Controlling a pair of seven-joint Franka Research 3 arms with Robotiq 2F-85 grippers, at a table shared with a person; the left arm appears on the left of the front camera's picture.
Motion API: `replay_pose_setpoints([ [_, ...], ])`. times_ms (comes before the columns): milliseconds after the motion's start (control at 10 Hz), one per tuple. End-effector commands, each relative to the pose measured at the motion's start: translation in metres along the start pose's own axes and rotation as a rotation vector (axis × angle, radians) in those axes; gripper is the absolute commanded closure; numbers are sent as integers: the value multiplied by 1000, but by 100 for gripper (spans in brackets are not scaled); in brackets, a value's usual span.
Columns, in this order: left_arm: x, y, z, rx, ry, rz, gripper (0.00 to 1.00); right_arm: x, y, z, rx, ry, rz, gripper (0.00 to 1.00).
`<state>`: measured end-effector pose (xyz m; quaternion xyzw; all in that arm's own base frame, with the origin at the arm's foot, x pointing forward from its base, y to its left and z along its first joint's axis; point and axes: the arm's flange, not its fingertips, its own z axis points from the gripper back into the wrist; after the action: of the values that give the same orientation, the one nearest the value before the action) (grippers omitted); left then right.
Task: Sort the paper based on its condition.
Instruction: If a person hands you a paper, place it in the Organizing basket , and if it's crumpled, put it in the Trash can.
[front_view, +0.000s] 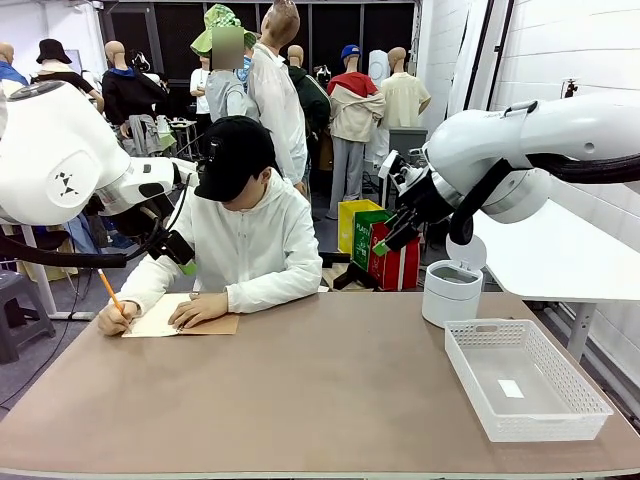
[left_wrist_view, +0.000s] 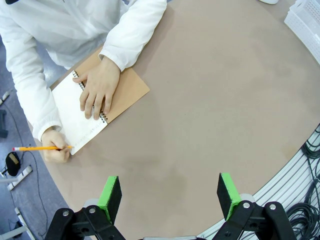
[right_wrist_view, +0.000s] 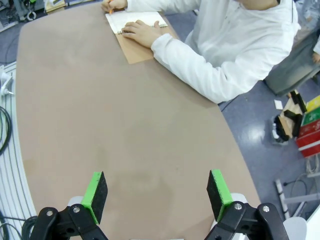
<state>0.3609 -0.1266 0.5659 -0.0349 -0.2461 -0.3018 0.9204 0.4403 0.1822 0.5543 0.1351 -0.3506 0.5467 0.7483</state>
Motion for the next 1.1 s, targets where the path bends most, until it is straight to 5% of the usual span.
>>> replay_pose_setpoints([
  [0,0,1,1,-4,-4,1,0,0,0,0,1,0,1,0],
  [1000,0,1,1,-4,-4,1,0,0,0,0,1,0,1,0],
])
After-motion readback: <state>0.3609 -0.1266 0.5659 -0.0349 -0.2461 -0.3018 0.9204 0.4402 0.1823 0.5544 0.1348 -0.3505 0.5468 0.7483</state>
